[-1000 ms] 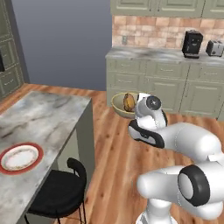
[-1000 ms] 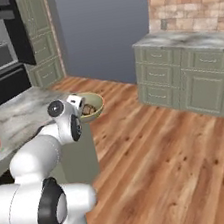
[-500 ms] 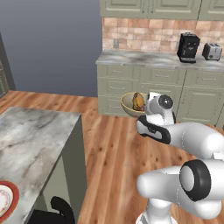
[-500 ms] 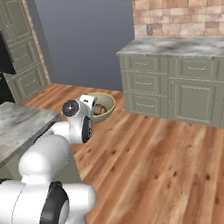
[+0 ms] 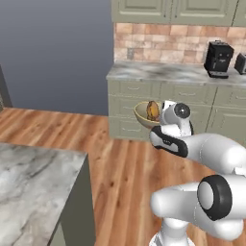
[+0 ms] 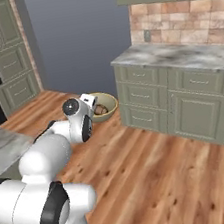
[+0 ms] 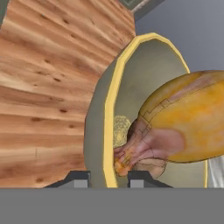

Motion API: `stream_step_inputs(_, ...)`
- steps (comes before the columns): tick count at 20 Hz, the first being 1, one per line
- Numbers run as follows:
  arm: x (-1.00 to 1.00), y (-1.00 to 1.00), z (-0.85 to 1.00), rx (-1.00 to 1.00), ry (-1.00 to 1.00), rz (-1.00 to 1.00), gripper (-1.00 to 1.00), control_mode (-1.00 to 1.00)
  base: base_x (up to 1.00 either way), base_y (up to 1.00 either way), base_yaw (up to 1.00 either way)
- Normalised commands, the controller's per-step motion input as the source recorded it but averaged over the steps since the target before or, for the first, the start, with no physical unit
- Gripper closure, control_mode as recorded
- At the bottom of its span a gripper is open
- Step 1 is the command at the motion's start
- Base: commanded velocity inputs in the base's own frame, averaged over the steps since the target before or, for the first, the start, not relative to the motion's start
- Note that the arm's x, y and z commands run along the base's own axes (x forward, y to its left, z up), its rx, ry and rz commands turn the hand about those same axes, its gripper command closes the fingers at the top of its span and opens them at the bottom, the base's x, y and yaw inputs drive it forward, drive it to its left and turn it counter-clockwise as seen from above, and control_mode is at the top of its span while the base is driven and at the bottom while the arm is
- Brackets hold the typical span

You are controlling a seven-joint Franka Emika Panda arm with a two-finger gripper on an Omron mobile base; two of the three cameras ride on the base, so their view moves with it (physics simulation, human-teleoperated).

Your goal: Pick the chicken drumstick and potato from their plates and place them in the bowl. Then put the bowl in the fridge.

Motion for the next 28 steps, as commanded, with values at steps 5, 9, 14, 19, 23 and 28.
stream_step_inputs(5, 0.00, 0.00, 0.00, 0.00, 0.00, 0.00, 1.00, 1.00, 0.94, 0.12, 0.06)
stream_step_inputs(9, 0.00, 0.00, 0.00, 0.00, 0.00, 0.00, 1.00, 1.00, 0.94, 0.09, 0.12)
stream_step_inputs(14, 0.00, 0.00, 0.00, 0.00, 0.00, 0.00, 1.00, 1.00, 0.94, 0.01, 0.21)
stream_step_inputs(19, 0.00, 0.00, 0.00, 0.00, 0.00, 0.00, 1.00, 1.00, 0.93, 0.00, 0.28)
stream_step_inputs(23, 0.00, 0.00, 0.00, 0.00, 0.00, 0.00, 1.00, 1.00, 0.86, 0.00, 0.37)
stream_step_inputs(28, 0.00, 0.00, 0.00, 0.00, 0.00, 0.00, 1.00, 1.00, 0.78, 0.00, 0.47)
